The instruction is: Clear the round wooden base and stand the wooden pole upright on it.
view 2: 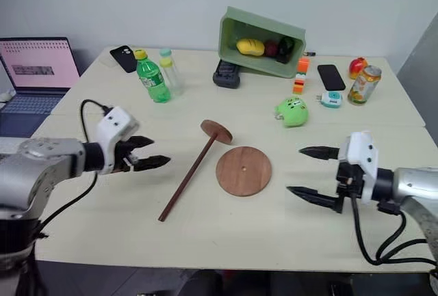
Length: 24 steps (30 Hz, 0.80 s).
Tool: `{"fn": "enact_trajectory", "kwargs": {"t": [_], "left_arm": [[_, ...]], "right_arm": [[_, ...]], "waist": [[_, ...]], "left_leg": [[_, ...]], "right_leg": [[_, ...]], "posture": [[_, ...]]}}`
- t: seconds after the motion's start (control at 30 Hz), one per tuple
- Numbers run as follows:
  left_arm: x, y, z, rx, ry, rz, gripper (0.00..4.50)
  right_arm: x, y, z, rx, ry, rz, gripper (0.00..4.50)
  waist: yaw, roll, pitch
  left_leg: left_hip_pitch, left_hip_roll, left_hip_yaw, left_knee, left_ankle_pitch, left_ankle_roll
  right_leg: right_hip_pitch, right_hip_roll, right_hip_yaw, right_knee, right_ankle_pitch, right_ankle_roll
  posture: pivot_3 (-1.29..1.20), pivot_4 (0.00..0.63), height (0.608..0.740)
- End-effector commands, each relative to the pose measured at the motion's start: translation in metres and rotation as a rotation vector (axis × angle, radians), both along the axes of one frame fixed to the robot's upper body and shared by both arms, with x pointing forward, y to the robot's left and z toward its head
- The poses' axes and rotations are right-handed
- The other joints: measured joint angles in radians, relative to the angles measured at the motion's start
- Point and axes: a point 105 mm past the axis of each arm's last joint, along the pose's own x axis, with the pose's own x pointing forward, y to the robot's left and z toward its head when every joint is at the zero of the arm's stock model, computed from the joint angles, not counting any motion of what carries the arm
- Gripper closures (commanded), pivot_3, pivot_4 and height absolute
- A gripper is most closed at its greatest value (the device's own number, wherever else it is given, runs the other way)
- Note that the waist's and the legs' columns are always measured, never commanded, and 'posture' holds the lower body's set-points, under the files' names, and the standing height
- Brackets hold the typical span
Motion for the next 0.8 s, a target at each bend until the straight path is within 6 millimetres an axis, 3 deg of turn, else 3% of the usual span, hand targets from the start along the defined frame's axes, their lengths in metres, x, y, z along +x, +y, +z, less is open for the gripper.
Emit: {"fn": "enact_trajectory", "kwargs": {"t": [0.03, 0.33, 0.8], "left_arm": [[0.004, -0.011, -0.001, 0.034, 0.077, -0.002, 0.63], [0.035, -0.039, -0.009, 0.083, 0.169, 0.009, 0.63], [0.048, -0.061, -0.025, 0.088, 0.326, 0.035, 0.63]], "right_arm": [[-0.001, 0.016, 0.003, -0.006, -0.025, 0.012, 0.00], [-0.005, 0.040, -0.008, 0.018, -0.022, 0.042, 0.00], [-0.013, 0.049, -0.013, 0.035, -0.013, 0.050, 0.00]], "waist": [[-0.001, 0.000, 0.000], [-0.001, 0.000, 0.000], [-0.002, 0.000, 0.000]], "left_leg": [[0.000, -0.001, 0.000, 0.000, 0.000, 0.000], [-0.006, -0.001, 0.000, 0.002, 0.000, 0.000], [-0.008, -0.002, -0.001, 0.010, 0.000, 0.000]], "right_leg": [[0.000, 0.000, 0.000, 0.000, 0.000, 0.000], [-0.006, 0.000, -0.002, 0.000, 0.000, 0.000], [-0.007, -0.001, -0.001, 0.007, 0.000, 0.000]], "posture": [[0.00, 0.150, 0.740], [0.00, 0.150, 0.740], [0.00, 0.150, 0.740]]}}
